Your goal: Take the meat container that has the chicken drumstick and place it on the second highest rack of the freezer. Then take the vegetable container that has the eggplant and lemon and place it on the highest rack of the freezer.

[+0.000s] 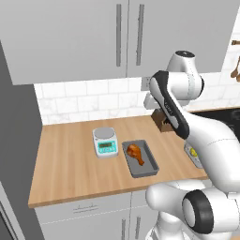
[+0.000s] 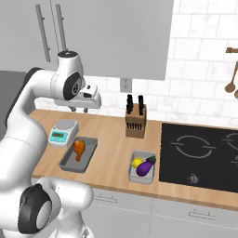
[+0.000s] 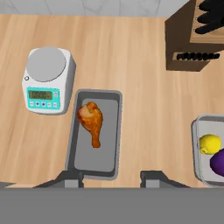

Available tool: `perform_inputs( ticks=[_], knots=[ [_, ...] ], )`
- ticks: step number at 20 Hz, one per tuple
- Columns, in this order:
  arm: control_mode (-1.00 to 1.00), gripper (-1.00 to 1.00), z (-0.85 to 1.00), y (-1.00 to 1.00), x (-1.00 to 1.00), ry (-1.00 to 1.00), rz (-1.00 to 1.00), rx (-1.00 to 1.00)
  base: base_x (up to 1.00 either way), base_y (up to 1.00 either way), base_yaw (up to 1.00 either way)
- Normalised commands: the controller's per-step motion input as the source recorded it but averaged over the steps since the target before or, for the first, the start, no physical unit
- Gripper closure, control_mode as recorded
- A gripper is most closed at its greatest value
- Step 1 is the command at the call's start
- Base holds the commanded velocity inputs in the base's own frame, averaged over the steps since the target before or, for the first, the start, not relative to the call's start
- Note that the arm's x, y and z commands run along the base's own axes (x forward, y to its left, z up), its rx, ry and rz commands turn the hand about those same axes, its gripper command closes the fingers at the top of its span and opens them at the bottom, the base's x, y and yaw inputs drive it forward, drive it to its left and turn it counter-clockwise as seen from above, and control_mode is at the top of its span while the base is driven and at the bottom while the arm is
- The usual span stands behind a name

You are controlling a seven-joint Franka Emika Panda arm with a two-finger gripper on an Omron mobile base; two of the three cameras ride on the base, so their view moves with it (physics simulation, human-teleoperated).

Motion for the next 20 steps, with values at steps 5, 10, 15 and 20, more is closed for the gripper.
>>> perform_inputs(
  ticks=[5, 10, 15, 20],
  knots=[
    [-1.00, -1.00, 0.00, 0.00, 0.00, 0.00, 0.00, 0.00, 0.00, 0.00, 0.00],
    [-1.00, -1.00, -0.11, -0.06, -0.08, 0.01, 0.00, 0.00, 0.00, 0.00, 0.00],
    [-1.00, -1.00, -0.28, -0.42, -0.47, -0.01, -0.02, 0.00, 0.00, 0.00, 0.00],
    [-1.00, -1.00, -0.31, -0.58, -0.59, -0.01, -0.12, 0.02, 0.00, 0.00, 0.00]
  ],
)
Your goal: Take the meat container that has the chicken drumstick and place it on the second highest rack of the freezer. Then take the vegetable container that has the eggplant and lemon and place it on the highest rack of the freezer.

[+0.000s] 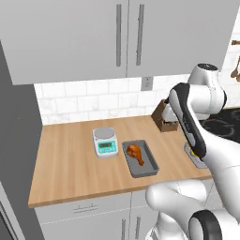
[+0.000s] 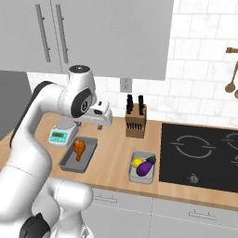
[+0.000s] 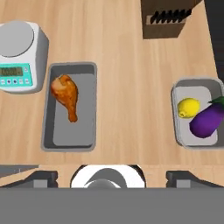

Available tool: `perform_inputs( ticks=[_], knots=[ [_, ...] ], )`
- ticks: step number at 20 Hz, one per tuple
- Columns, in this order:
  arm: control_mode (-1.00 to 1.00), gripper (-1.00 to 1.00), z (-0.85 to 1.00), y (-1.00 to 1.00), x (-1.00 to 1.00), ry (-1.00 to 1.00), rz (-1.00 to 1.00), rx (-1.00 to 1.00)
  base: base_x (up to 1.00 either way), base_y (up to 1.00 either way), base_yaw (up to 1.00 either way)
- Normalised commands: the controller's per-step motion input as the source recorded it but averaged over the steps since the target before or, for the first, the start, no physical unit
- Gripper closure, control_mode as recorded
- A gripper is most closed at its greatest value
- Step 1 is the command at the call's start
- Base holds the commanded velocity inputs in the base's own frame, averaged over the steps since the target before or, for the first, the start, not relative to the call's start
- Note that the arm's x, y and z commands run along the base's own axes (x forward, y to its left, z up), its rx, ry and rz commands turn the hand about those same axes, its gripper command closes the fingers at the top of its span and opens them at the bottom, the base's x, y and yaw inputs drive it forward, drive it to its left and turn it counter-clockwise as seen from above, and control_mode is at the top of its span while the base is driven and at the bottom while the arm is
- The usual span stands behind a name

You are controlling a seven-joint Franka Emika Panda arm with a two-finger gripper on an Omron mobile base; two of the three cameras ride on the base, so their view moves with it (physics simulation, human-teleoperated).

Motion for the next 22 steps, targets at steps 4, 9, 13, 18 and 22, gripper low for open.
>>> perform_inputs(
  ticks=[4, 9, 13, 18, 22],
  knots=[
    [-1.00, -1.00, -0.45, -0.17, -0.48, -0.02, -0.23, 0.12, 0.00, 0.00, 0.00],
    [-1.00, -1.00, -0.61, 0.25, -0.38, -0.04, -0.39, 0.30, 0.00, 0.00, 0.00],
    [-1.00, -1.00, -0.48, 0.56, -0.01, 0.00, -0.39, 0.28, 0.00, 0.00, 0.00],
    [-1.00, -1.00, -0.06, 0.04, 0.20, 0.08, -0.17, 0.11, 0.00, 0.00, 0.00],
    [-1.00, -1.00, -0.16, 0.01, 0.08, 0.21, -0.05, -0.01, 0.00, 0.00, 0.00]
  ],
)
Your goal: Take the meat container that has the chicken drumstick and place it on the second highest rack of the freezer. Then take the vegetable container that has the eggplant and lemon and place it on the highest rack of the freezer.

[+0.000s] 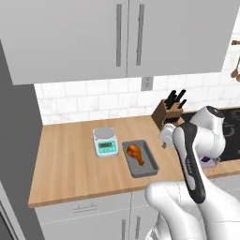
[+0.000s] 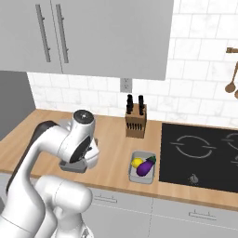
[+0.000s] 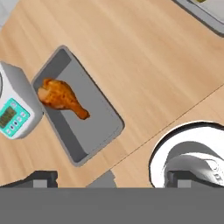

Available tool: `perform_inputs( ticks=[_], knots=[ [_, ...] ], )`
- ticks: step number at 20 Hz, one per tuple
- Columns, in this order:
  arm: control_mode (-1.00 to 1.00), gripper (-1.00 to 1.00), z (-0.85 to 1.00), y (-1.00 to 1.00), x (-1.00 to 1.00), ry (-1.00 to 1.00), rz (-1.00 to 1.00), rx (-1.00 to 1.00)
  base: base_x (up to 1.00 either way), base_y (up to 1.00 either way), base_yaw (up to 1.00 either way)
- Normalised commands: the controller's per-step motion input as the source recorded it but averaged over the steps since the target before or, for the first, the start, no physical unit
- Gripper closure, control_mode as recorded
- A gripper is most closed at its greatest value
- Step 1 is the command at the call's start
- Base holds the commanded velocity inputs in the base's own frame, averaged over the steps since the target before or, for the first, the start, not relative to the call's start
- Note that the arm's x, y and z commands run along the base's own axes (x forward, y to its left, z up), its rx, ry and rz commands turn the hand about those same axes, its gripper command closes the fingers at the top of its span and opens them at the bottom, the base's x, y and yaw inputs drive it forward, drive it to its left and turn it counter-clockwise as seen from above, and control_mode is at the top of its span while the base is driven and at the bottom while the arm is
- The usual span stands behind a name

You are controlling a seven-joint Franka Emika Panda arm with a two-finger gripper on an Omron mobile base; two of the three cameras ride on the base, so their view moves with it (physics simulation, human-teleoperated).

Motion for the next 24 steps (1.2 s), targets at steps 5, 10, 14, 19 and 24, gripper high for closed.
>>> perform_inputs(
  ticks=[5, 10, 14, 19, 24],
  knots=[
    [-1.00, -1.00, -0.37, 0.12, 0.01, 0.32, -0.08, -0.03, 0.00, 0.00, 0.00],
    [-1.00, -1.00, -0.48, 0.00, 0.01, 0.23, -0.03, 0.00, 0.00, 0.00, 0.00],
    [-1.00, -1.00, -0.29, 0.00, 0.20, 0.05, 0.00, 0.00, 0.00, 0.00, 0.00],
    [-1.00, -1.00, -0.19, 0.00, 0.22, 0.00, 0.00, 0.00, 0.00, 0.00, 0.00],
    [-1.00, -1.00, -0.29, 0.06, 0.12, 0.00, -0.02, 0.00, 0.00, 0.00, 0.00]
  ],
)
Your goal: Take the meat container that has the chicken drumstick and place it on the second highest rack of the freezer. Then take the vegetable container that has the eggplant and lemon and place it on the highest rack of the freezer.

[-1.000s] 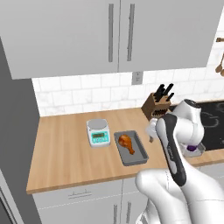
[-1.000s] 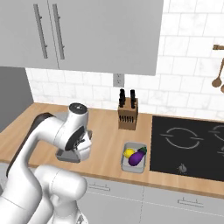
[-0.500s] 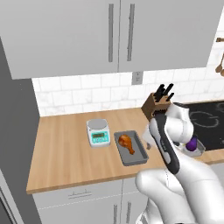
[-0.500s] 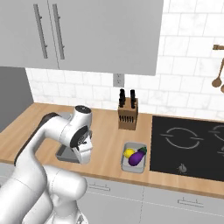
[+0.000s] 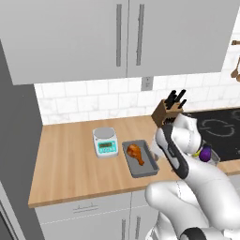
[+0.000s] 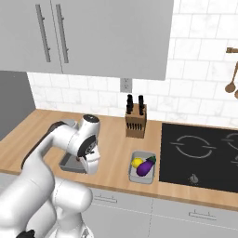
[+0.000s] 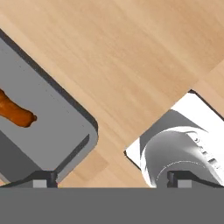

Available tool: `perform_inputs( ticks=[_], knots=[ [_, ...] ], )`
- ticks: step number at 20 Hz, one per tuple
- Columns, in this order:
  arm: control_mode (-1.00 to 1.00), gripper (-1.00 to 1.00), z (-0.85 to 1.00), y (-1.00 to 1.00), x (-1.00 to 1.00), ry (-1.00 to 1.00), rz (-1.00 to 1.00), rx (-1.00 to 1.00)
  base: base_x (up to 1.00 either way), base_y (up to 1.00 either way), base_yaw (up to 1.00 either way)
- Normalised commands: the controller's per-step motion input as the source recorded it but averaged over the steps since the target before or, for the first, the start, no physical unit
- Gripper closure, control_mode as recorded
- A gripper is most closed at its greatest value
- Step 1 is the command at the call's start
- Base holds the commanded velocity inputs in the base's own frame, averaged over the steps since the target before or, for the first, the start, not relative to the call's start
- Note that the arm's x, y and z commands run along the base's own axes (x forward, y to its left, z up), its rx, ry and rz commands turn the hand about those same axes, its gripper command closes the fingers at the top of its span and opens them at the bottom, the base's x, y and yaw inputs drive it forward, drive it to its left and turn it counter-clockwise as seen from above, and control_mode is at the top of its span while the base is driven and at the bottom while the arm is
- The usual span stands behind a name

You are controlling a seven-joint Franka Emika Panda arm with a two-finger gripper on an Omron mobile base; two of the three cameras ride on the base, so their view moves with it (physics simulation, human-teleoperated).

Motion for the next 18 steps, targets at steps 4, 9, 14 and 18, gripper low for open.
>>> perform_inputs(
  ticks=[4, 9, 14, 18],
  knots=[
    [-1.00, -1.00, -0.26, 0.05, 0.24, 0.00, -0.03, -0.01, 0.00, 0.00, 0.00],
    [-1.00, -1.00, -0.27, 0.02, 0.19, 0.00, -0.02, -0.05, 0.00, 0.00, 0.00],
    [-1.00, -1.00, -0.37, 0.13, 0.10, 0.00, -0.03, -0.06, 0.00, 0.00, 0.00],
    [-1.00, -1.00, -0.17, 0.03, 0.24, 0.00, -0.02, -0.02, 0.00, 0.00, 0.00]
  ],
)
